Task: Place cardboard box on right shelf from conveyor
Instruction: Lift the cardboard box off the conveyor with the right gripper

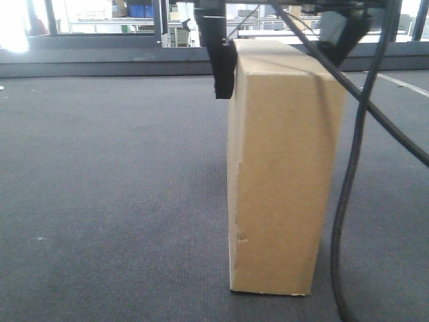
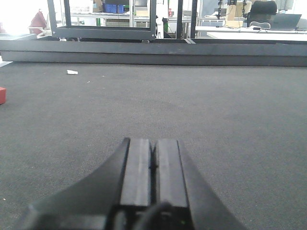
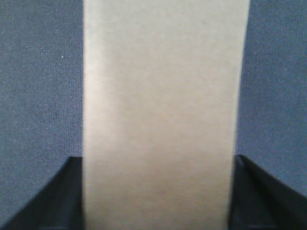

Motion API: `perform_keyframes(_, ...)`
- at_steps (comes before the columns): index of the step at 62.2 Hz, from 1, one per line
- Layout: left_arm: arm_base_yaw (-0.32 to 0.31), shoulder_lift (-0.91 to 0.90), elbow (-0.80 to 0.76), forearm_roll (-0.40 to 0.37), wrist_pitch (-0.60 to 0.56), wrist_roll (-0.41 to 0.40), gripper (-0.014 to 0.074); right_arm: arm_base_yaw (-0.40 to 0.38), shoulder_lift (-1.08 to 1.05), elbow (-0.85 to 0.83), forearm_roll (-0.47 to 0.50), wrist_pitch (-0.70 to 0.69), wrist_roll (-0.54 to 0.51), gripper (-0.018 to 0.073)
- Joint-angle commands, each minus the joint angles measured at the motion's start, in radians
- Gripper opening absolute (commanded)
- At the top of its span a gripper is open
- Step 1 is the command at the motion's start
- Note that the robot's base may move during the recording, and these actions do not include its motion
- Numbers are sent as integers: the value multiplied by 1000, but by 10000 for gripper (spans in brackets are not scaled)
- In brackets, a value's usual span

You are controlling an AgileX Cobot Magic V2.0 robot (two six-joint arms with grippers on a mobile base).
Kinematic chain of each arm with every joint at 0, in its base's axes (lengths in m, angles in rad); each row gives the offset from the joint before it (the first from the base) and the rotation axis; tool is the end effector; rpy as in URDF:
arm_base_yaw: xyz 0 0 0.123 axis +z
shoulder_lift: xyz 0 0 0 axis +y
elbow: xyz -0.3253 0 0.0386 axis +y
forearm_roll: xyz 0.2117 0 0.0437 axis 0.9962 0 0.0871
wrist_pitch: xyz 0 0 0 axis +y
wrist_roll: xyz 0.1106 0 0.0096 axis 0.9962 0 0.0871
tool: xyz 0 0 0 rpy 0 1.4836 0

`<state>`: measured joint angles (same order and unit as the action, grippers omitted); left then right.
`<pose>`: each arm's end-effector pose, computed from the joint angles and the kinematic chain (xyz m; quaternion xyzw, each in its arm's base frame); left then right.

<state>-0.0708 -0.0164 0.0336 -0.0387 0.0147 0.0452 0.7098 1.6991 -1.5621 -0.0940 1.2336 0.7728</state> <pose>-0.0026 0.0001 0.2024 0.0268 0.6868 -0.0235 0.7260 0.2544 0.2056 0.3490 0.0221 0.9884 0.0626 0.1366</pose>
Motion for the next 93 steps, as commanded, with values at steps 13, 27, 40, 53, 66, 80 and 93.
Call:
perform_keyframes(13, -1, -6, 6, -8, -87, 1, -116, -3, -69, -37, -15, 10, -5, 87)
perform_keyframes(27, -1, -6, 6, -8, -87, 1, -116, -21, -179, -36, -49, -23, -110, 85)
perform_keyframes(40, -1, -6, 6, -8, -87, 1, -116, -138, -305, 58, -51, -62, -300, 85)
perform_keyframes(53, -1, -6, 6, -8, -87, 1, -116, -301, -516, 291, -18, -293, -446, 85)
perform_keyframes(66, -1, -6, 6, -8, -87, 1, -116, -515, -719, 514, 64, -604, -599, 85)
perform_keyframes(80, -1, -6, 6, -8, -87, 1, -116, -670, -886, 734, 172, -920, -905, 85)
perform_keyframes(93, -1, -6, 6, -8, -87, 1, -116, -678, -1040, 879, 173, -1039, -891, 85)
